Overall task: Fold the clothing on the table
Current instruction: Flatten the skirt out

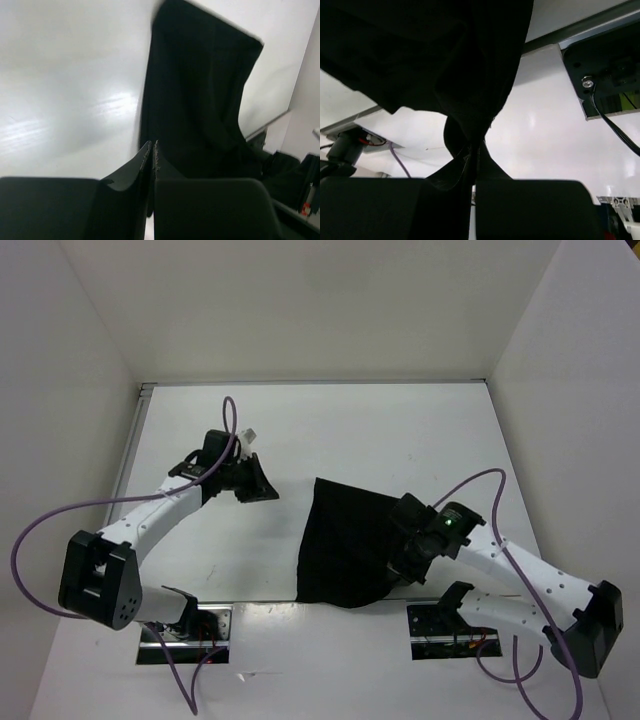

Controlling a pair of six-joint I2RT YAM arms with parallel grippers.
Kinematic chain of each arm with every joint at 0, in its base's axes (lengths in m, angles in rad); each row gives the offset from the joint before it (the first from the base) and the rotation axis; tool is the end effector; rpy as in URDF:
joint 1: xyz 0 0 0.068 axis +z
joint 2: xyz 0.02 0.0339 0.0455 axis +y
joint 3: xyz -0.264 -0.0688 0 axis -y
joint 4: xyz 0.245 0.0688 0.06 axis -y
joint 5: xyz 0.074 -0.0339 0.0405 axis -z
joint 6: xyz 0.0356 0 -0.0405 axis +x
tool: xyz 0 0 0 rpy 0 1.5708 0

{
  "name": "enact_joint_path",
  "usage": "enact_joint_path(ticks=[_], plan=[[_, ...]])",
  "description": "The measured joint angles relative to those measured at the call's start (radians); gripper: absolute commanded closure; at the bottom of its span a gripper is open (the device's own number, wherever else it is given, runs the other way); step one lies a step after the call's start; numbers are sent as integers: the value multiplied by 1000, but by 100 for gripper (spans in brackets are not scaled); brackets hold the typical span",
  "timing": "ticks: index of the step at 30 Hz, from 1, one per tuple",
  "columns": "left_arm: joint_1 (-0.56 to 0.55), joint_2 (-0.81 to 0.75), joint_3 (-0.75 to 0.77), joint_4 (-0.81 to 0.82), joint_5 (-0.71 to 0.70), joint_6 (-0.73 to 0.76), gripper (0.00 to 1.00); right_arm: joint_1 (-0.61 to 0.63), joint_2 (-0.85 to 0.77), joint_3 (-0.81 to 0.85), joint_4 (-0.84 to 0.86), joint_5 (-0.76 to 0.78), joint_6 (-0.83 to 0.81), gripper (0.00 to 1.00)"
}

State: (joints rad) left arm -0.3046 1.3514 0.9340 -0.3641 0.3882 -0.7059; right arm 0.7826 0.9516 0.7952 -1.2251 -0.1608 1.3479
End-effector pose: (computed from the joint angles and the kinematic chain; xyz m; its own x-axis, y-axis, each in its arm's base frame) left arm 0.2695 -0.0989 0.2514 -0.8577 -0.3598 -0.3673 -0.0296 0.7477 -0.6634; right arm 0.0943 0.1018 0.2424 -0.8536 0.5088 0.1118 0.5206 0.8254 0.2183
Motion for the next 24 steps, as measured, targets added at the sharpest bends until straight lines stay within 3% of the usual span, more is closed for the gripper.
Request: enact_joint_path(ticks=[4, 7, 9, 13, 16, 18, 21, 24], plan=[[-22, 30, -32, -5, 26, -1, 92, 1, 106, 13, 18, 9, -4, 100], [-13, 50, -31, -11, 22, -1, 92, 3, 314, 126, 81, 18, -47, 100], [5, 50, -28, -14, 18, -2, 92, 4, 491, 286, 152, 32, -96, 100], [73, 43, -13, -28, -11, -6, 92, 5, 797, 772, 279, 93, -222, 100], [131, -10, -13, -47, -46, -10, 92, 5, 915, 1155, 336, 151, -322, 100], [163, -50, -13, -53, -59, -11, 91, 6, 910, 1286, 365, 185, -361, 100], [208, -105, -13, -53, -71, -13, 91, 7, 803, 1283, 407, 216, -386, 100], [233, -111, -14, -56, -75, -13, 91, 7, 602, 999, 470, 204, -370, 100]])
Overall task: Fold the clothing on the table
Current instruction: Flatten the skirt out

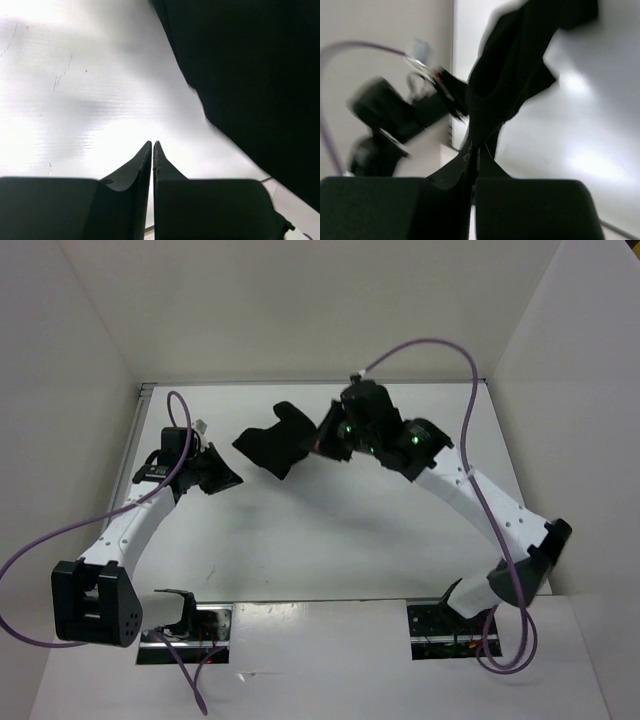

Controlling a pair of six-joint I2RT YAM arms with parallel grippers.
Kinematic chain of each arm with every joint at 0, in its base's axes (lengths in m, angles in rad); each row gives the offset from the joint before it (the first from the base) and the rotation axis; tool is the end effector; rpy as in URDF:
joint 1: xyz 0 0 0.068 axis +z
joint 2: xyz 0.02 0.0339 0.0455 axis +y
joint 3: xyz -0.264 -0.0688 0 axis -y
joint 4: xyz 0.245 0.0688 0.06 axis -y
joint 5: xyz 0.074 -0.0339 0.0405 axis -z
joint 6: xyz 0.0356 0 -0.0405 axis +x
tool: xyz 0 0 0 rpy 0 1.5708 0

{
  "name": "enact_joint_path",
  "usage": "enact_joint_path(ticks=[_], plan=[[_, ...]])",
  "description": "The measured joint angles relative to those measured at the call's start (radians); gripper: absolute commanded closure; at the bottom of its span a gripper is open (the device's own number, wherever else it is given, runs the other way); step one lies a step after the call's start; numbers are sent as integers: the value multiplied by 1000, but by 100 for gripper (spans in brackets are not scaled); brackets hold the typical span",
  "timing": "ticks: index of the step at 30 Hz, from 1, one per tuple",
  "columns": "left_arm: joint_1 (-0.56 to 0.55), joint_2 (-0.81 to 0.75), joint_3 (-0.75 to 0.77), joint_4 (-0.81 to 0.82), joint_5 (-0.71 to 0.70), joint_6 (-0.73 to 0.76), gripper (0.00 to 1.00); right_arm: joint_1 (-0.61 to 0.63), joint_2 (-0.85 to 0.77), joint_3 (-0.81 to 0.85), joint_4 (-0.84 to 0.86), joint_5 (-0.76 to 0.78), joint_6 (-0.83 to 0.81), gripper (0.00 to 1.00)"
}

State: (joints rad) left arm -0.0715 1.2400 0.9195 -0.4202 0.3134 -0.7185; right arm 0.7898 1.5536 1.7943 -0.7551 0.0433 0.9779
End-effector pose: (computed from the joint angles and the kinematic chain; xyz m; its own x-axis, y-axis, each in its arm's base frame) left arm 0.2638 -0.0299 0.2702 -0.7008 -0.5776 -0.4186 -0.2211 0.7338 -0.6424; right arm 0.2366 0.2365 0.4402 -0.7600 0.4102 -0.5041 -0.0944 0.6977 0.7101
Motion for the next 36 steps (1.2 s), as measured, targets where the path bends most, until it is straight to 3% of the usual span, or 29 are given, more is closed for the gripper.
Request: enact_joint_path(ticks=[4, 7, 10, 14, 24, 25, 26, 28, 29, 33, 36], plan=[[6, 2, -15, -6, 0, 3, 91, 10, -140, -434, 39, -93, 54, 100], [10, 2, -24, -9, 1, 5, 91, 47, -91, -698, 12, -147, 104, 100], [11, 12, -28, -10, 11, 9, 91, 106, -51, -853, -106, -162, 161, 100], [8, 53, -60, 5, 60, 18, 89, 143, -79, -882, -209, -159, 219, 100], [-76, 151, -218, 24, 103, 25, 83, 137, -63, -784, -185, -146, 254, 100], [-79, 160, -218, 28, 103, 23, 80, 137, -57, -774, -180, -148, 254, 100], [-79, 168, -218, 32, 101, 15, 61, 137, -53, -766, -175, -150, 252, 100], [-83, 175, -217, 34, 92, 8, 39, 137, -50, -755, -166, -152, 252, 100], [-83, 176, -217, 35, 84, 6, 34, 136, -50, -752, -162, -153, 252, 100], [-85, 166, -215, 26, 21, -19, 21, 135, -48, -752, -151, -158, 252, 100], [-85, 126, -214, 20, -29, -40, 21, 135, -47, -752, -144, -165, 252, 100]])
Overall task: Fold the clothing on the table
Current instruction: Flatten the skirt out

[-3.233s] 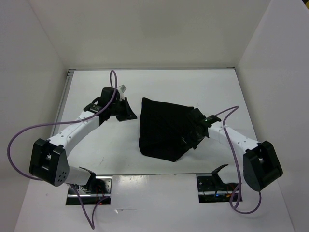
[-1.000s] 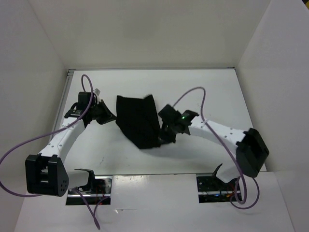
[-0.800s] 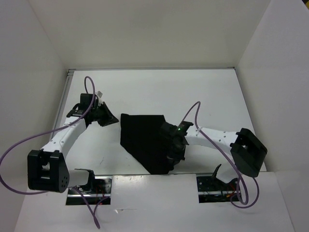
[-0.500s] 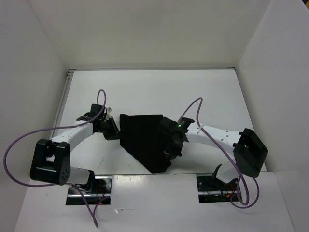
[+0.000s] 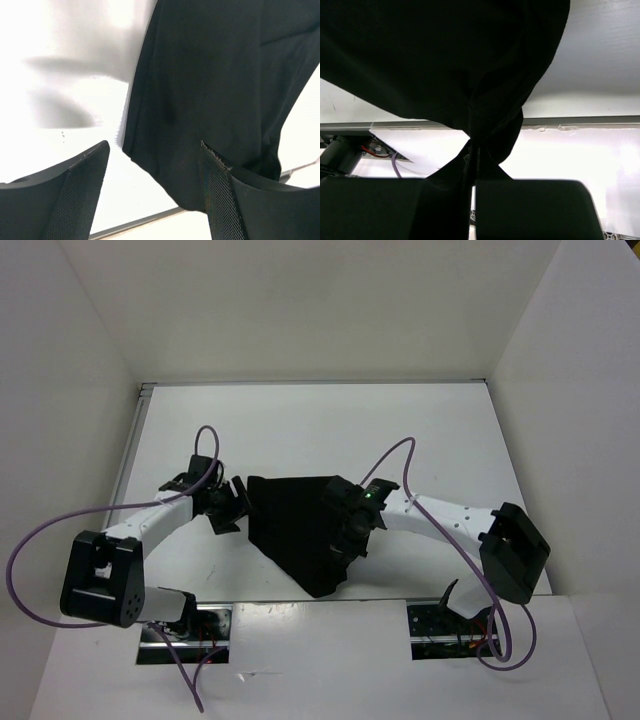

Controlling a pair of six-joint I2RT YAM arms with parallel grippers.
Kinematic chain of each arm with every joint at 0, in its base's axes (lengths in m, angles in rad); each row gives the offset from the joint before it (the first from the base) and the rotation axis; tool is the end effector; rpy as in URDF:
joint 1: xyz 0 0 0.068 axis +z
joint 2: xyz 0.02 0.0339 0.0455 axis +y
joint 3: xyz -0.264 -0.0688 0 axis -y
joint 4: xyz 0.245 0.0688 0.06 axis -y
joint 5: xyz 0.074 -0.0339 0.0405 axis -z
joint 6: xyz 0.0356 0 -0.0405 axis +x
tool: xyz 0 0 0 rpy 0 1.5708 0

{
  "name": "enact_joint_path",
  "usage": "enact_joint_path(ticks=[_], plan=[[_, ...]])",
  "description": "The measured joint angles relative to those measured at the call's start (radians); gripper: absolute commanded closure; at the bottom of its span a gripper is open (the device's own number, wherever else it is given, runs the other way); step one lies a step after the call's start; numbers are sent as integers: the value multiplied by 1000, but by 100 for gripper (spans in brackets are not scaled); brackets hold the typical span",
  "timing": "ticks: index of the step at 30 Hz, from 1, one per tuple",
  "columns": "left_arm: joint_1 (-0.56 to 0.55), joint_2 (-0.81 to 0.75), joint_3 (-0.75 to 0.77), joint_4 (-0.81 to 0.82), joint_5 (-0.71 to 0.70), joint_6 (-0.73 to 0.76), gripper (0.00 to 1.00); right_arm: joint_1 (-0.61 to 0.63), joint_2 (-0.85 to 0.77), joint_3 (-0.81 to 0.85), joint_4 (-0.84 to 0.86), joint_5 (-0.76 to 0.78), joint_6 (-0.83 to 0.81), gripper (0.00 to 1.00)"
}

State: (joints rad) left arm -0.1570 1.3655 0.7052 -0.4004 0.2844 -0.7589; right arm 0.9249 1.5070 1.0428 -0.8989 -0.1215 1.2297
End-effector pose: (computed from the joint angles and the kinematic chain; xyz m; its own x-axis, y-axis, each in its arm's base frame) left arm 0.2447 -0.0488 0.1747 -0.8218 -0.5386 -0.1858 -0.3861 0.7662 -0.5137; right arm 0.1601 0.2195 0.2139 -0.9582 0.2829 0.0428 0.2848 0.9296 0.2340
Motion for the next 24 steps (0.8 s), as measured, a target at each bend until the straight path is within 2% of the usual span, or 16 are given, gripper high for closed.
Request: enact_joint_path(ticks=[3, 6, 12, 15, 16, 17, 20, 24], plan=[[0, -13, 6, 10, -27, -8, 23, 0, 0, 0, 7, -5, 0, 100], [-5, 23, 8, 34, -35, -11, 29, 0, 1, 0, 13, -8, 0, 100], [-10, 89, 8, 114, -31, -33, 33, 0, 1, 0, 26, -13, -6, 100], [-17, 111, 8, 164, -28, -46, 56, 0, 1, 0, 30, -16, -8, 100], [-21, 123, 8, 181, -27, -53, 65, 0, 1, 0, 32, -17, -8, 100], [-27, 138, 8, 198, -23, -57, 80, 0, 1, 0, 32, -18, -8, 100], [-47, 200, 8, 248, 9, -70, 100, 0, 0, 0, 34, -17, -8, 100], [-65, 219, 23, 275, 45, -82, 100, -5, -1, 3, 35, -3, -10, 100]])
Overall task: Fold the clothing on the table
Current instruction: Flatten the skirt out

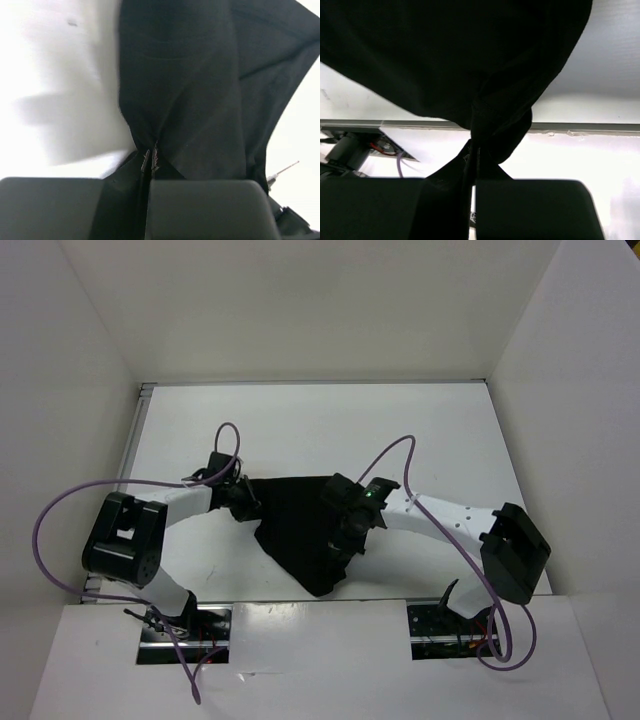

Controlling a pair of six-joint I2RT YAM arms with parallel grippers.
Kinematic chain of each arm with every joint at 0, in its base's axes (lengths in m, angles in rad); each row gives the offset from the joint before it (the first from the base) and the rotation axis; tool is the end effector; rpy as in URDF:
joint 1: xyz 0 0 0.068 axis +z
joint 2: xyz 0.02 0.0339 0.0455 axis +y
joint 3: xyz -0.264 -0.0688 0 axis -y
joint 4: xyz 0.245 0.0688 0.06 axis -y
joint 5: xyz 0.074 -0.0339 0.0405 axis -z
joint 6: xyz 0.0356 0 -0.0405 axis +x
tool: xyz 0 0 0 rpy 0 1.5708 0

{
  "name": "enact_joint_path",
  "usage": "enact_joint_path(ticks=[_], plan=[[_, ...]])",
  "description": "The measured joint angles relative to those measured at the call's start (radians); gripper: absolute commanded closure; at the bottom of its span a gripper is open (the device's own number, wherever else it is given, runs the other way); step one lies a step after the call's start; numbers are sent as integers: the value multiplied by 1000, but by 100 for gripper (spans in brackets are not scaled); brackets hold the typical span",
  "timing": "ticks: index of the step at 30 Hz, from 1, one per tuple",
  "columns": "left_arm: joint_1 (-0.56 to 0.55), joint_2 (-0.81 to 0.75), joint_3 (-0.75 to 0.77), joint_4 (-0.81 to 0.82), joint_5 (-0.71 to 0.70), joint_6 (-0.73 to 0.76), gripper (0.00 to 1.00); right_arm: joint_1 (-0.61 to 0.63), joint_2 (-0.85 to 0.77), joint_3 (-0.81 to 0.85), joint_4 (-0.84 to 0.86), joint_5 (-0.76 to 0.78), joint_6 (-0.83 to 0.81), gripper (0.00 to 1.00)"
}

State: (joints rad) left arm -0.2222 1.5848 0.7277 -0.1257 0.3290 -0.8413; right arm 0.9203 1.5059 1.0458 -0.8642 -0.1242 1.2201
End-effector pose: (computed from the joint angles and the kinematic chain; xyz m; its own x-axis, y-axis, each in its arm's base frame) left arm 0.2795 -0.0749 0.1419 -0.8267 -0.5365 -0.1693 -0.3495 0.7256 -0.5927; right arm 0.1635 0.2221 0.2159 -0.9605 0.2766 0.0290 0.2740 0.9229 0.2704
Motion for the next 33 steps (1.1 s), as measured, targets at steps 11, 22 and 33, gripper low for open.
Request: enact_joint_path(ticks=[11, 22, 33], plan=[[-21, -377, 298, -103, 89, 48, 100, -57, -163, 93, 18, 43, -65, 100], [-21, -497, 216, -197, 129, 46, 100, -100, -230, 122, 33, 38, -130, 100], [-21, -909, 219, -442, 68, -88, 100, -101, -426, 19, 47, -58, -100, 100]])
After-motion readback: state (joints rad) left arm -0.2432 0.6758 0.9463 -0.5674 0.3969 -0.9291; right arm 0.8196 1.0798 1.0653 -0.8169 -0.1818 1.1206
